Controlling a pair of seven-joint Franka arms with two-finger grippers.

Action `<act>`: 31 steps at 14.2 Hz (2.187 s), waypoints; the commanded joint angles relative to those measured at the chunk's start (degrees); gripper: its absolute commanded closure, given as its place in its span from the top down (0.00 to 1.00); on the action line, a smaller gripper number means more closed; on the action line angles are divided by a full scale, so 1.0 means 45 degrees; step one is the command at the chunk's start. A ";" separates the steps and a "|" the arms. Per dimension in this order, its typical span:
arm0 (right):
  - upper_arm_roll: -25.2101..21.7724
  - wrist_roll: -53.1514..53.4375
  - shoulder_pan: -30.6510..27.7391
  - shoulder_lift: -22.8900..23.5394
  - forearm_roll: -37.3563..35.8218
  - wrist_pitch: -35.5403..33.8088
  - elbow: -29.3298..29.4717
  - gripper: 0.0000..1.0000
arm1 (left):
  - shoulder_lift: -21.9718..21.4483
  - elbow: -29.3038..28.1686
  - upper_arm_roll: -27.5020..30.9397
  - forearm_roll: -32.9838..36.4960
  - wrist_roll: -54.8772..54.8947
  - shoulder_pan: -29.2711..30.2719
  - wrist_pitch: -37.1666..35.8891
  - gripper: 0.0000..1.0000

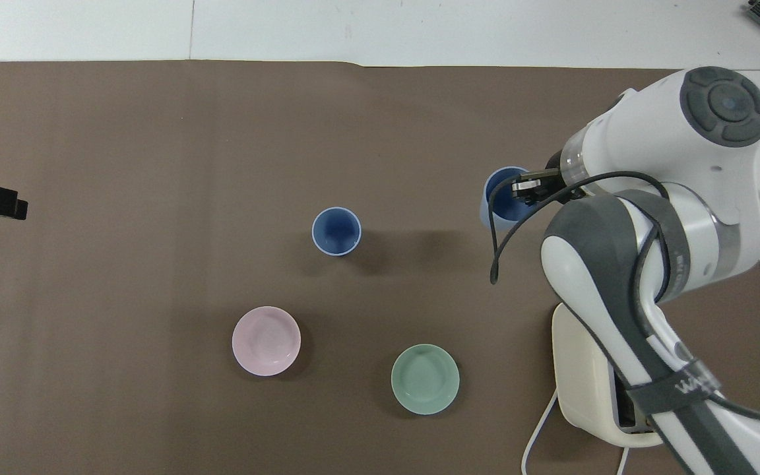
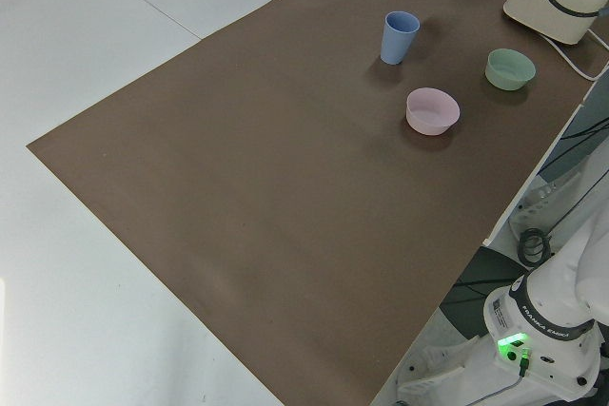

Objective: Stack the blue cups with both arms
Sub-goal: 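Carry the held blue cup with the right gripper over the center cup, then lower the cup into the center cup and open the right gripper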

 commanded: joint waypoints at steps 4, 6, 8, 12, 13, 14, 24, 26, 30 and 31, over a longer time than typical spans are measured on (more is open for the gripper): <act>-0.0129 0.2324 0.2349 0.2416 -0.0229 -0.1374 0.4670 0.00 | -0.0213 -0.0268 -0.0117 0.0118 0.0084 -0.0013 0.0065 1.00; -0.0110 0.3478 0.2879 0.2845 -0.0288 -0.1548 0.5277 0.00 | -0.0213 -0.0268 -0.0098 0.0118 0.0084 0.0026 0.0065 1.00; -0.0207 0.4104 0.3853 0.3605 -0.1122 -0.1667 0.5961 0.00 | -0.0213 -0.0268 -0.0098 0.0118 0.0084 0.0143 0.0065 1.00; -0.0071 0.4537 0.4228 0.4213 -0.1362 -0.1297 0.6159 0.00 | -0.0213 -0.0268 -0.0098 0.0137 0.0084 0.0124 0.0065 1.00; -0.0109 0.4692 0.4500 0.4408 -0.1381 -0.1103 0.6140 0.00 | -0.0213 -0.0268 -0.0098 0.0137 0.0084 0.0104 0.0065 1.00; -0.0129 0.4790 0.4599 0.4564 -0.1381 -0.0946 0.6120 0.00 | -0.0213 -0.0268 -0.0098 0.0137 0.0084 0.0104 0.0065 1.00; -0.0032 0.4811 0.4619 0.4781 -0.1421 -0.0826 0.5475 0.00 | -0.0213 -0.0268 -0.0098 0.0137 0.0065 0.0143 0.0065 1.00; -0.0070 0.4850 0.4697 0.4761 -0.1440 -0.0963 0.5475 0.00 | -0.0213 -0.0268 -0.0098 0.0137 0.0065 0.0143 0.0065 1.00; -0.0130 0.5065 0.5030 0.4664 -0.1888 -0.1529 0.5612 0.00 | -0.0213 -0.0268 -0.0098 0.0137 0.0084 0.0143 0.0065 1.00; -0.0129 0.5046 0.5010 0.4625 -0.1889 -0.1627 0.5612 0.00 | -0.0213 -0.0268 -0.0098 0.0137 0.0084 0.0143 0.0065 1.00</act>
